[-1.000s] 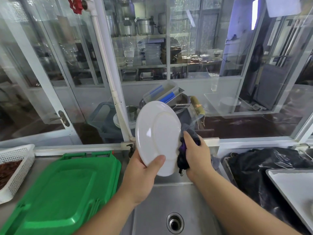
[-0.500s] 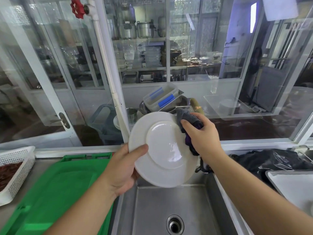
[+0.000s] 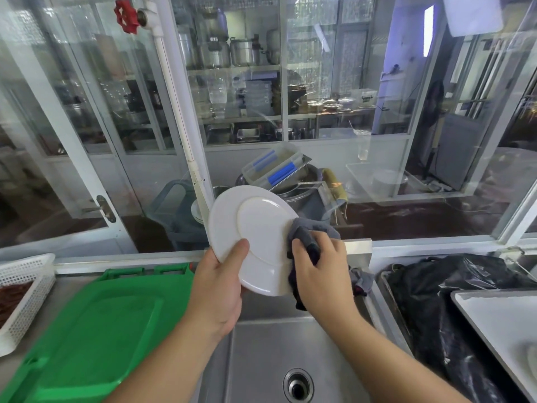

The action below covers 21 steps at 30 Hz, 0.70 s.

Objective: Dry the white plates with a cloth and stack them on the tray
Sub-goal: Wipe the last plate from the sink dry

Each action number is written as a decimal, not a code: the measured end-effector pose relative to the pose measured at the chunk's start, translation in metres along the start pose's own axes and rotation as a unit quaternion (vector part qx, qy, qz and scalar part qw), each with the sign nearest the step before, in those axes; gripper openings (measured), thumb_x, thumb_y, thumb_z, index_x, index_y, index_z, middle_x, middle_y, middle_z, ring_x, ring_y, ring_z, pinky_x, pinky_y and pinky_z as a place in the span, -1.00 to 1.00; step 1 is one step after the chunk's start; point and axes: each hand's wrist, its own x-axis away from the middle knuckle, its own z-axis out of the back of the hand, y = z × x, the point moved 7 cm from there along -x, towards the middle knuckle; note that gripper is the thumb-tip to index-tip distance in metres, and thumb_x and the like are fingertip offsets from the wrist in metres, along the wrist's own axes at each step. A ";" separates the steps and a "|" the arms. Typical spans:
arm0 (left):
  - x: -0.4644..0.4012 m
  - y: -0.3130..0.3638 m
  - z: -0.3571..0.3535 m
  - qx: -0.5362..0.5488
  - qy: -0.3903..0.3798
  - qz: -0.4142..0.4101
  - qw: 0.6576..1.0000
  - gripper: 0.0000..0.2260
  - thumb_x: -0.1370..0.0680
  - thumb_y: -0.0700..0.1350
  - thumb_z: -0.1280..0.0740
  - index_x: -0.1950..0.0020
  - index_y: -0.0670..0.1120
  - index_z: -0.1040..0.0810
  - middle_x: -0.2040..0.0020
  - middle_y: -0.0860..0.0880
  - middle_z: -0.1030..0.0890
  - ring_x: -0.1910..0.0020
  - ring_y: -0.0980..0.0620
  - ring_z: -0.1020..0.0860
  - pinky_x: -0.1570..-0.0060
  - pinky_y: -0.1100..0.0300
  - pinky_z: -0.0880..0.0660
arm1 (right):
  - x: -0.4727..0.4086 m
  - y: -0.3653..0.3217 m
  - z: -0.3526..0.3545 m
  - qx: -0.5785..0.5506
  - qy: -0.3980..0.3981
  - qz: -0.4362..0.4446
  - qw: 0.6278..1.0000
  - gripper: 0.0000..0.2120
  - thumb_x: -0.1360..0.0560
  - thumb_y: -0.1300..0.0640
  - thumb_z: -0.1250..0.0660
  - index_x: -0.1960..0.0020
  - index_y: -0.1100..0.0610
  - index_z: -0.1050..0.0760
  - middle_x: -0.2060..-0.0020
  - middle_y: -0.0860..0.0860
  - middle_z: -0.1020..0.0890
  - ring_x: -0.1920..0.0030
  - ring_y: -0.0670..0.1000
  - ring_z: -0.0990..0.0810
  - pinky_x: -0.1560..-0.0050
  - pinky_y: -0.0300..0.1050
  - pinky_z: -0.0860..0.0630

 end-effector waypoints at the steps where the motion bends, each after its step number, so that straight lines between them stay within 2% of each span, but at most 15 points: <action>1: -0.001 -0.001 0.001 0.001 0.007 0.003 1.000 -0.84 -0.64 -0.24 -0.34 -0.18 -0.05 -0.61 -0.09 -0.05 -0.75 -0.22 -0.14 -0.65 -0.14 -0.04 -0.60 | 0.005 -0.005 -0.001 0.028 -0.009 0.021 0.999 -0.91 -0.62 -0.12 -0.33 -0.11 -0.18 -0.54 -0.10 -0.15 -0.42 -0.15 -0.03 -0.49 -0.10 -0.21 -0.38; 4: -0.002 -0.002 0.003 -0.017 0.008 0.001 1.000 -0.85 -0.65 -0.23 -0.34 -0.17 -0.06 -0.63 -0.11 -0.11 -0.75 -0.14 -0.11 -0.69 -0.13 -0.05 -0.61 | 0.022 -0.029 -0.004 0.124 -0.039 0.121 0.984 -0.77 -0.59 -0.16 -0.29 -0.14 -0.09 -0.59 -0.06 -0.10 -0.46 -0.11 0.08 -0.50 -0.09 -0.05 -0.45; 8: 0.005 -0.007 -0.002 -0.025 -0.063 0.005 0.998 -0.79 -0.56 -0.07 -0.41 -0.14 -0.07 -0.75 -0.13 -0.17 -0.74 -0.12 -0.11 -0.72 -0.04 -0.01 -0.67 | 0.029 -0.066 -0.008 0.159 -0.105 0.232 0.954 -0.70 -0.58 -0.18 -0.23 -0.18 -0.09 -0.62 -0.08 -0.10 -0.53 -0.05 0.10 -0.50 -0.10 0.02 -0.49; 12: 0.013 -0.008 -0.003 -0.013 -0.094 -0.002 0.995 -0.78 -0.46 -0.08 -0.40 -0.05 0.03 -0.78 -0.09 -0.19 -0.75 -0.04 -0.07 -0.74 0.10 0.13 -0.68 | 0.001 -0.094 -0.006 0.219 -0.135 0.310 0.915 -0.77 -0.60 0.01 -0.36 -0.19 0.04 -0.66 -0.09 0.00 -0.59 -0.03 0.19 -0.53 -0.17 0.11 -0.49; 14: 0.015 -0.005 -0.003 -0.015 -0.098 -0.011 0.995 -0.79 -0.45 -0.09 -0.40 -0.01 0.05 -0.79 -0.08 -0.18 -0.75 -0.03 -0.07 -0.74 0.09 0.12 -0.68 | -0.014 -0.100 -0.002 0.234 -0.129 0.320 0.909 -0.79 -0.60 0.06 -0.40 -0.20 0.08 -0.67 -0.08 0.04 -0.60 -0.05 0.23 -0.56 -0.19 0.15 -0.50; 17: 0.014 0.004 0.000 -0.007 -0.090 -0.038 0.995 -0.81 -0.47 -0.10 -0.47 -0.04 0.09 -0.78 -0.13 -0.12 -0.75 -0.13 -0.05 -0.72 -0.11 -0.01 -0.63 | -0.029 -0.095 0.007 0.239 -0.082 0.272 0.928 -0.75 -0.61 0.01 -0.38 -0.25 0.02 -0.65 -0.11 0.03 -0.59 -0.07 0.24 -0.55 -0.11 0.12 -0.54; 19: 0.011 0.010 0.006 0.004 -0.074 -0.052 0.996 -0.81 -0.49 -0.14 -0.53 -0.09 0.01 -0.76 -0.16 -0.11 -0.74 -0.19 -0.07 -0.69 -0.23 -0.05 -0.55 | -0.028 -0.084 0.013 0.236 -0.050 0.224 0.944 -0.73 -0.61 -0.04 -0.36 -0.28 -0.05 -0.62 -0.16 0.00 -0.57 -0.09 0.24 -0.56 -0.03 0.07 -0.56; 21: 0.007 0.014 0.010 0.009 -0.065 -0.057 0.996 -0.76 -0.47 -0.11 -0.46 -0.13 -0.04 -0.72 -0.18 -0.12 -0.73 -0.22 -0.10 -0.68 -0.27 -0.08 -0.53 | -0.013 -0.074 0.015 0.214 -0.040 0.209 0.953 -0.74 -0.59 -0.02 -0.38 -0.26 -0.04 -0.63 -0.15 0.01 -0.57 -0.08 0.24 -0.57 -0.03 0.09 -0.57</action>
